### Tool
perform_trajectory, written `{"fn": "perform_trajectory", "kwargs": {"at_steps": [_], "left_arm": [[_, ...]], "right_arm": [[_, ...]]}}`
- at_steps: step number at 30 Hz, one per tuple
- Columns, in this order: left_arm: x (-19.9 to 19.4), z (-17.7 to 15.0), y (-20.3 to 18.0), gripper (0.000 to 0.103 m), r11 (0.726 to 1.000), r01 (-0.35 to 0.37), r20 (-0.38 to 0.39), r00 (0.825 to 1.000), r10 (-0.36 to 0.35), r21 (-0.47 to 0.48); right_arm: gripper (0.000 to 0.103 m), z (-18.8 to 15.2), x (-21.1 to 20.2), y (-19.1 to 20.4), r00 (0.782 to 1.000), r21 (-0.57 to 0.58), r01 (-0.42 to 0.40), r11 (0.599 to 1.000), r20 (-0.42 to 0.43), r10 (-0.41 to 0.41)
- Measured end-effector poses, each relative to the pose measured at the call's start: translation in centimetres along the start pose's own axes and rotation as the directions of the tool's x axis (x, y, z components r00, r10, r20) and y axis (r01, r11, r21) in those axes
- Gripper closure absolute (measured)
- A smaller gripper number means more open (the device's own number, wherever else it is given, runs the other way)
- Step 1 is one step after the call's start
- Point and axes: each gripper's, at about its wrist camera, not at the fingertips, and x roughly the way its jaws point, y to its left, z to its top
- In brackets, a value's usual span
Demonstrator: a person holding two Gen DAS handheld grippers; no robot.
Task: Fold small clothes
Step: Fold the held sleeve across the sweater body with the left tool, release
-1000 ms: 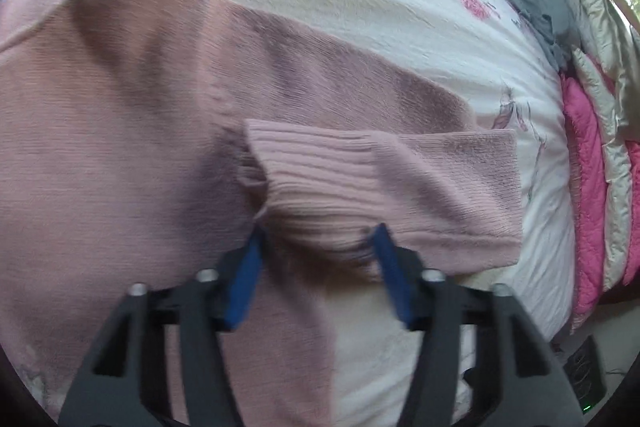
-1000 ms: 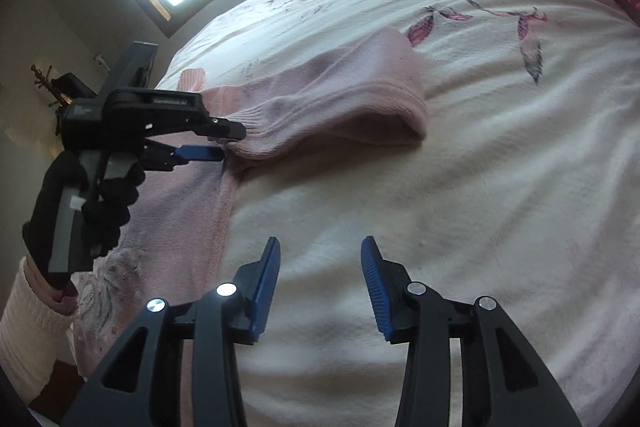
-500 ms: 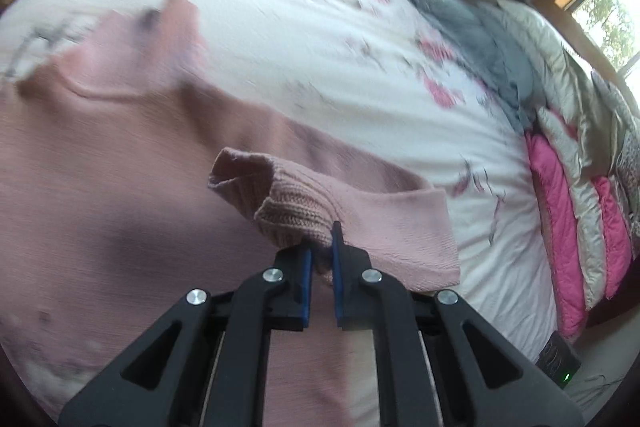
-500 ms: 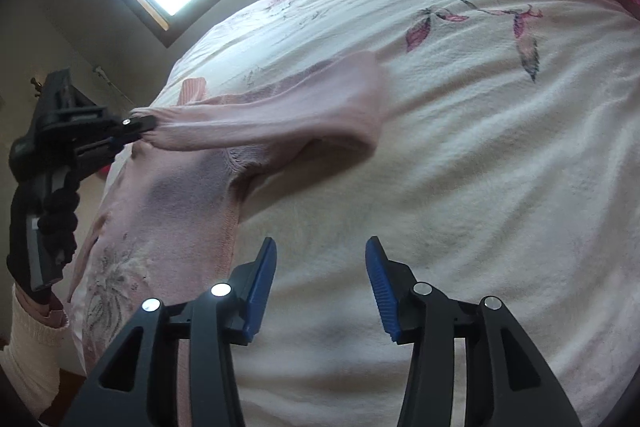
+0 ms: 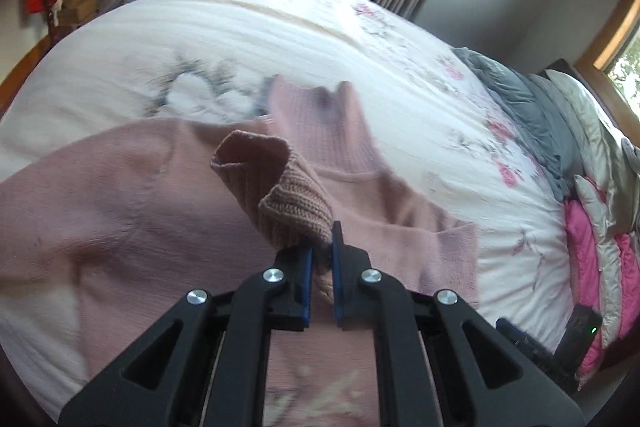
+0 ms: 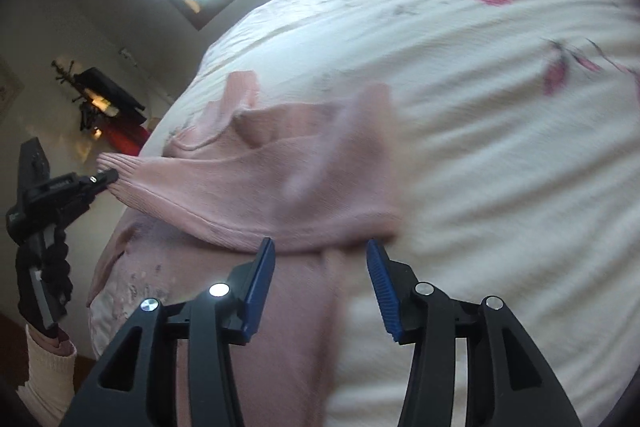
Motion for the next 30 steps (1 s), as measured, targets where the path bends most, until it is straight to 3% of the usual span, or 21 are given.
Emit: {"fn": "perform_trajectory", "kwargs": {"at_steps": [2, 6, 9, 13, 16, 18, 19, 22, 24, 27, 30], "left_arm": [[0.8, 0.0, 1.5, 0.097, 1.000, -0.019, -0.017, 1.000, 0.018, -0.017], [3.4, -0.6, 3.6, 0.094, 0.999, -0.052, -0.073, 0.996, 0.051, -0.014], [5.2, -1.2, 5.9, 0.084, 0.993, -0.116, -0.119, 0.986, 0.113, -0.022], [4.1, -1.4, 8.8, 0.077, 0.988, -0.124, -0.114, 0.987, 0.113, -0.088], [1.4, -1.8, 8.2, 0.071, 0.988, -0.139, -0.037, 0.990, 0.137, -0.061], [0.4, -1.9, 6.4, 0.059, 0.994, -0.111, -0.013, 0.994, 0.111, -0.021], [0.4, -2.1, 5.6, 0.058, 0.995, -0.102, -0.015, 0.995, 0.102, -0.004], [1.8, -2.4, 3.9, 0.058, 0.998, -0.062, -0.053, 0.997, 0.063, 0.033], [3.8, -2.7, 3.7, 0.058, 0.996, -0.083, -0.091, 0.992, 0.087, 0.039], [7.4, -3.3, 5.0, 0.058, 0.994, -0.111, -0.187, 0.976, 0.108, -0.005], [8.5, -3.6, 5.9, 0.058, 0.995, -0.098, -0.199, 0.976, 0.091, -0.026]], "right_arm": [[0.054, 0.9, 1.6, 1.3, 1.000, -0.018, -0.018, 1.000, -0.010, 0.018], [0.054, 1.8, 5.7, 1.7, 0.996, -0.022, 0.046, 0.999, -0.075, -0.048], [0.054, 1.1, 8.1, 0.6, 0.988, 0.009, 0.085, 0.996, -0.131, -0.084], [0.054, 0.3, 8.2, 0.3, 0.989, 0.000, 0.082, 0.997, -0.127, -0.081], [0.052, 0.5, 6.6, 1.9, 0.992, -0.029, 0.076, 0.997, -0.099, -0.079], [0.050, 0.5, 5.7, 3.3, 0.997, -0.047, 0.038, 0.998, -0.072, -0.041], [0.049, 0.5, 5.7, 4.0, 0.996, -0.056, 0.041, 0.998, -0.073, -0.045], [0.049, 0.3, 6.6, 5.0, 0.992, -0.082, 0.058, 0.995, -0.109, -0.067], [0.049, -0.2, 8.2, 4.9, 0.982, -0.090, 0.106, 0.990, -0.147, -0.119], [0.048, -1.0, 9.8, 4.1, 0.973, -0.073, 0.129, 0.989, -0.184, -0.141], [0.048, -1.3, 10.1, 4.0, 0.973, -0.076, 0.135, 0.988, -0.178, -0.147]]}}
